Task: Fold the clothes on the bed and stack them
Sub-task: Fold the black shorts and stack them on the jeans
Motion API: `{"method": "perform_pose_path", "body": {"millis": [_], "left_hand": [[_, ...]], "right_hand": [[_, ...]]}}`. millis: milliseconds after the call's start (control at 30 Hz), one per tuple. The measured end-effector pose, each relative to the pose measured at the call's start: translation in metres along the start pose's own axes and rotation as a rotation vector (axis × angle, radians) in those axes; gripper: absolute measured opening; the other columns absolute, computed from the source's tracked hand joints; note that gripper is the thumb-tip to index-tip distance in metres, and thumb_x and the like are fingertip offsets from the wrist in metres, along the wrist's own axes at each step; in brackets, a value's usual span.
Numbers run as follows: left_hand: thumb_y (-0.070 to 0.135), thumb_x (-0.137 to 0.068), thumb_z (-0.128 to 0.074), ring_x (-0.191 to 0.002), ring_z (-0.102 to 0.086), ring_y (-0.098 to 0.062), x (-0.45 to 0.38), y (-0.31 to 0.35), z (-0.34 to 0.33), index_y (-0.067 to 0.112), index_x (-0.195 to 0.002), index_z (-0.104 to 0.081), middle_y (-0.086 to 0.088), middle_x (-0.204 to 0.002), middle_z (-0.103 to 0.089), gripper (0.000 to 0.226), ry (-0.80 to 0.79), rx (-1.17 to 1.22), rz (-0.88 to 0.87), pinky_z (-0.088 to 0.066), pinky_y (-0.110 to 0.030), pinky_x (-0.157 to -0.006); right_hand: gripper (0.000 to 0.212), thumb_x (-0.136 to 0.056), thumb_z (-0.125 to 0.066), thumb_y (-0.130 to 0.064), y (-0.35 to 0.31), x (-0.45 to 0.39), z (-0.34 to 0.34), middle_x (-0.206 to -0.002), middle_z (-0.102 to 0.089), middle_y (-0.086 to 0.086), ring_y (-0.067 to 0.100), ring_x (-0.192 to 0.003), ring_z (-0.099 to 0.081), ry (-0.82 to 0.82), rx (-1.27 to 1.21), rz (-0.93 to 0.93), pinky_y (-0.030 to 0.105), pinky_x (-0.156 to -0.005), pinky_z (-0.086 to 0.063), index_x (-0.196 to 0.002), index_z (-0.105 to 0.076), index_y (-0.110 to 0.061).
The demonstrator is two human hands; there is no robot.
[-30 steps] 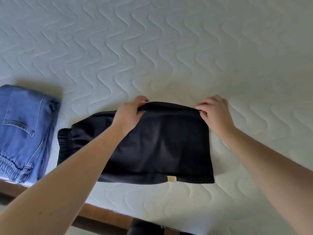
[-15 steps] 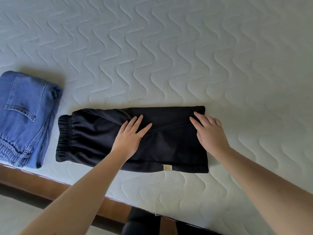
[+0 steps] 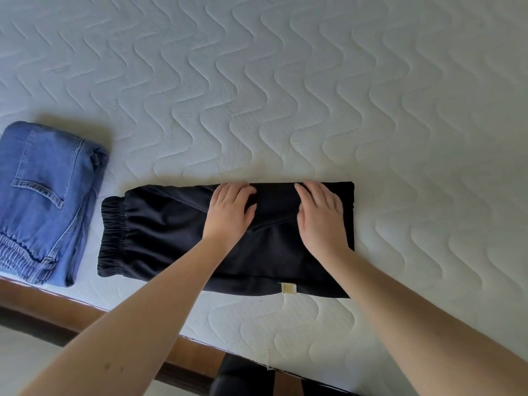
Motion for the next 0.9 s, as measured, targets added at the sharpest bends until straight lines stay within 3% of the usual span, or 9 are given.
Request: {"method": "perform_pose_path", "body": {"millis": [100,167,233,500,600,700,800,900], "left_hand": [[0.042,-0.099,-0.039,-0.149,-0.018,-0.027,-0.002,-0.003,-0.028,0.014,-0.155,-0.021,-0.008,-0.161,-0.021,0.064,-0.167,-0.116,0.105,-0.016,-0.045,-0.122],[0.052,-0.102,-0.018,-0.151,-0.002,-0.024,0.013,-0.008,-0.048,0.020,-0.157,0.001,-0.007,-0.164,0.001,0.067,-0.267,-0.224,0.103,-0.007,-0.045,-0.123],[0.060,-0.099,-0.001,-0.151,0.006,-0.023,0.027,-0.022,-0.058,0.027,-0.155,0.014,-0.006,-0.164,0.009,0.066,-0.313,-0.284,0.128,-0.003,-0.047,-0.122],[0.070,-0.094,-0.004,-0.151,-0.001,-0.029,0.033,-0.041,-0.058,0.035,-0.156,0.005,-0.008,-0.164,0.002,0.071,-0.330,-0.344,0.087,0.001,-0.057,-0.119],[0.068,-0.095,-0.005,-0.151,-0.003,-0.030,0.031,-0.039,-0.055,0.034,-0.156,0.002,-0.010,-0.164,0.001,0.070,-0.344,-0.384,0.060,0.001,-0.059,-0.118],[0.063,-0.098,-0.012,-0.151,-0.005,-0.028,0.031,-0.033,-0.049,0.034,-0.156,-0.004,-0.009,-0.165,0.000,0.066,-0.322,-0.398,-0.032,-0.003,-0.058,-0.119],[0.056,-0.100,-0.018,-0.151,-0.005,-0.027,0.035,-0.029,-0.039,0.031,-0.157,-0.007,-0.009,-0.165,0.001,0.063,-0.268,-0.375,-0.064,-0.007,-0.054,-0.120],[0.050,-0.102,-0.018,-0.151,-0.006,-0.029,0.051,-0.026,-0.037,0.031,-0.157,-0.007,-0.009,-0.165,0.000,0.059,-0.256,-0.350,-0.045,-0.012,-0.051,-0.120]], "right_hand": [[0.050,-0.103,-0.036,-0.028,-0.019,-0.014,-0.032,-0.158,-0.032,0.007,0.025,-0.147,-0.026,-0.154,0.043,0.008,0.045,-0.119,-0.021,-0.150,-0.035,-0.012],[0.058,-0.105,-0.025,-0.041,-0.015,-0.011,-0.057,-0.163,-0.016,0.005,0.021,-0.151,-0.012,-0.278,0.117,0.013,0.044,-0.122,-0.009,-0.156,-0.019,-0.015],[0.064,-0.103,-0.015,-0.050,0.006,-0.004,-0.067,-0.165,-0.003,0.003,0.017,-0.152,0.000,-0.331,0.178,0.000,0.042,-0.122,-0.002,-0.157,-0.006,-0.018],[0.065,-0.101,-0.012,-0.055,0.099,0.018,-0.034,-0.165,-0.006,0.001,0.019,-0.152,-0.005,-0.301,0.238,-0.221,0.045,-0.121,-0.002,-0.157,-0.005,-0.024],[0.061,-0.101,-0.031,-0.050,0.117,0.020,-0.010,-0.157,-0.031,0.007,0.026,-0.145,-0.026,-0.161,0.026,-0.452,0.044,-0.114,-0.019,-0.152,-0.031,-0.017],[0.055,-0.095,-0.047,-0.055,0.133,0.021,-0.002,-0.130,-0.054,0.010,0.031,-0.121,-0.048,-0.073,-0.211,-0.711,0.044,-0.099,-0.036,-0.130,-0.054,-0.012],[0.060,-0.088,-0.054,-0.063,0.135,0.014,-0.016,-0.118,-0.058,0.010,0.032,-0.115,-0.051,-0.242,-0.286,-0.815,0.044,-0.097,-0.044,-0.117,-0.060,-0.011],[0.056,-0.091,-0.055,-0.058,0.130,0.007,-0.022,-0.116,-0.056,0.014,0.036,-0.113,-0.051,-0.373,-0.192,-0.763,0.043,-0.091,-0.045,-0.115,-0.059,-0.008]]}}
Point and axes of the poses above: each hand's wrist, its own x-axis away from the middle knuckle, its own z-axis out of the back of the hand, y = z × x, the point moved 9 cm from there along -x, towards the middle knuckle
